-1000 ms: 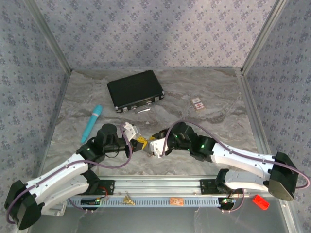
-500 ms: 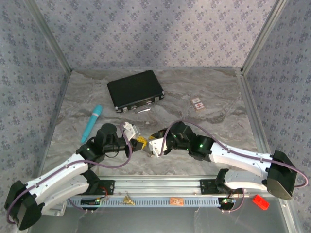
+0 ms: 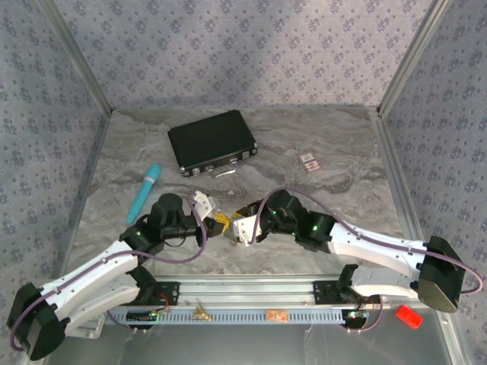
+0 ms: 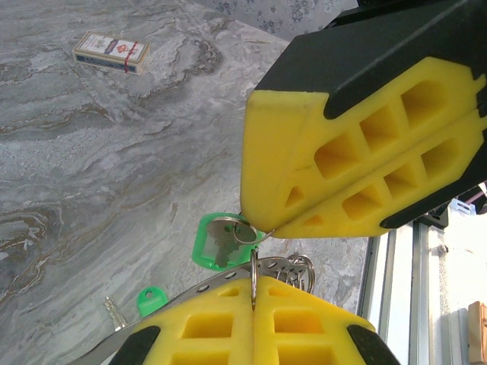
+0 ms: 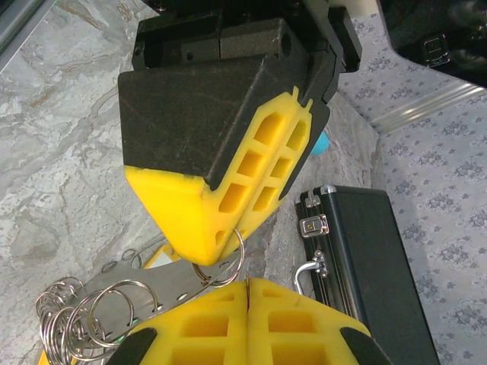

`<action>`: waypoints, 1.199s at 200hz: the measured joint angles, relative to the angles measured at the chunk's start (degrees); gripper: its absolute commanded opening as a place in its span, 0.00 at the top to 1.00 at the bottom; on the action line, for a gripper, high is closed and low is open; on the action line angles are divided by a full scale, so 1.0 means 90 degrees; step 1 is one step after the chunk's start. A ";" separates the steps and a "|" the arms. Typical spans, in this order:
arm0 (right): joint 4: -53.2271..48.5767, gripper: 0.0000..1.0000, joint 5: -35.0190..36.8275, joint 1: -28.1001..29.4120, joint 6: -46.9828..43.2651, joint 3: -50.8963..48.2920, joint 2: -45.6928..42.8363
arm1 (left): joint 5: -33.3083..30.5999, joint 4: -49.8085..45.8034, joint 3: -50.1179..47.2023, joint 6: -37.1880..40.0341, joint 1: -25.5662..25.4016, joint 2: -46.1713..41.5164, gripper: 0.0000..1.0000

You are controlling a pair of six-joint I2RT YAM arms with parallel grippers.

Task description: Put the keys on the keyring

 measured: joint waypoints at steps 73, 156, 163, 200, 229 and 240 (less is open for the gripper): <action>-0.0117 1.00 -0.0114 0.0000 -0.0002 0.0051 0.0000 | 0.0002 -0.0002 0.0000 0.0000 0.0039 0.0000 1.00; -0.0367 1.00 -0.0117 0.0036 -0.0002 0.0214 0.0056 | 0.0002 -0.0002 0.0000 -0.0002 0.0039 -0.0002 1.00; -0.0410 1.00 -0.0117 0.0036 0.0000 0.0253 0.0078 | 0.0002 -0.0002 0.0000 0.0000 0.0039 -0.0002 1.00; -0.0510 1.00 -0.0141 0.0036 0.0046 0.0357 0.0158 | 0.0002 -0.0002 0.0000 0.0000 0.0039 -0.0007 1.00; -0.0561 1.00 -0.0180 0.0034 0.0058 0.0386 0.0168 | 0.0002 -0.0010 0.0000 0.0002 0.0039 -0.0027 1.00; -0.0588 1.00 -0.0214 0.0022 0.0070 0.0398 0.0168 | 0.0002 -0.0019 0.0000 0.0002 0.0039 -0.0058 1.00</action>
